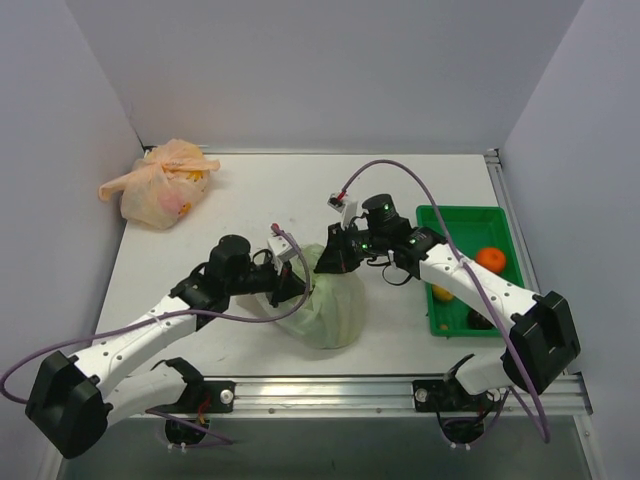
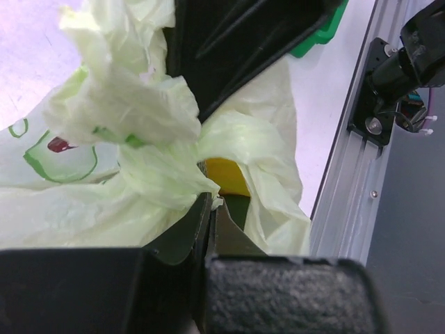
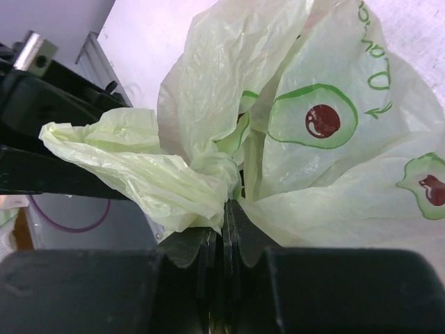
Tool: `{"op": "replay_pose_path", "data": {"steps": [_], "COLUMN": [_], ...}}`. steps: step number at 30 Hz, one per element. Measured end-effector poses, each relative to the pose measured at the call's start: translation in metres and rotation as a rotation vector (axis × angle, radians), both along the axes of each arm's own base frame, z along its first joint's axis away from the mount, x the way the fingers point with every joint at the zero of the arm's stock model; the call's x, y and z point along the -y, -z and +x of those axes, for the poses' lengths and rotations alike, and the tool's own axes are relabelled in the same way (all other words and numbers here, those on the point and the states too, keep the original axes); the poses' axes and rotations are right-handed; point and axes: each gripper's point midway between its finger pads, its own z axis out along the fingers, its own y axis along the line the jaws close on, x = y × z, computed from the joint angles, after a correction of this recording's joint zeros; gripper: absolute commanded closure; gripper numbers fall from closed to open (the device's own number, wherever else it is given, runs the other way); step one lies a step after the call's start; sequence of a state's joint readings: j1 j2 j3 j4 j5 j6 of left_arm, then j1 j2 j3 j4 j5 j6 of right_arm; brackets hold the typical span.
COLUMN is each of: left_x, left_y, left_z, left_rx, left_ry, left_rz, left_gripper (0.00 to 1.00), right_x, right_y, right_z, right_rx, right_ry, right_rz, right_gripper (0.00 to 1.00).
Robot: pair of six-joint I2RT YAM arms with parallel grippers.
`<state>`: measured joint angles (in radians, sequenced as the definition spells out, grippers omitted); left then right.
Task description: Place the fake fruits into the plastic bag and tie a complex knot
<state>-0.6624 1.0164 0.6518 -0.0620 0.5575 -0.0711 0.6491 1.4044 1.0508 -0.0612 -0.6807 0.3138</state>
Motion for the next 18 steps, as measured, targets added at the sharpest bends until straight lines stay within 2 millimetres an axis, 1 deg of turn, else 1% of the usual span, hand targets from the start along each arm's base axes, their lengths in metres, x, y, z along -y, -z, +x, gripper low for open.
{"op": "replay_pose_path", "data": {"steps": [5,8,11,14,18], "left_x": [0.015,0.019,0.02,0.023,0.018], "left_y": [0.017,0.015,0.009,-0.002,-0.018], "left_z": [0.008,0.016,0.022,0.026,0.034], "left_rx": [-0.077,-0.118,-0.164,-0.219,-0.308], "left_ry": [-0.013,-0.057,-0.112,-0.157,-0.225], "left_rz": [0.003,-0.057,-0.141,-0.213,-0.304], "left_gripper": [1.0,1.0,1.0,1.0,1.0], "right_x": [-0.006,-0.01,-0.012,-0.015,-0.022], "right_y": [0.005,0.005,0.0,-0.007,-0.023], "right_z": [-0.006,-0.004,-0.004,-0.005,-0.002], "right_rx": [-0.098,-0.151,-0.186,-0.202,-0.161], "right_ry": [0.038,0.084,0.13,0.175,0.24], "right_rz": [0.061,0.116,0.182,0.245,0.297], "right_gripper": [1.0,1.0,1.0,1.0,1.0]}}
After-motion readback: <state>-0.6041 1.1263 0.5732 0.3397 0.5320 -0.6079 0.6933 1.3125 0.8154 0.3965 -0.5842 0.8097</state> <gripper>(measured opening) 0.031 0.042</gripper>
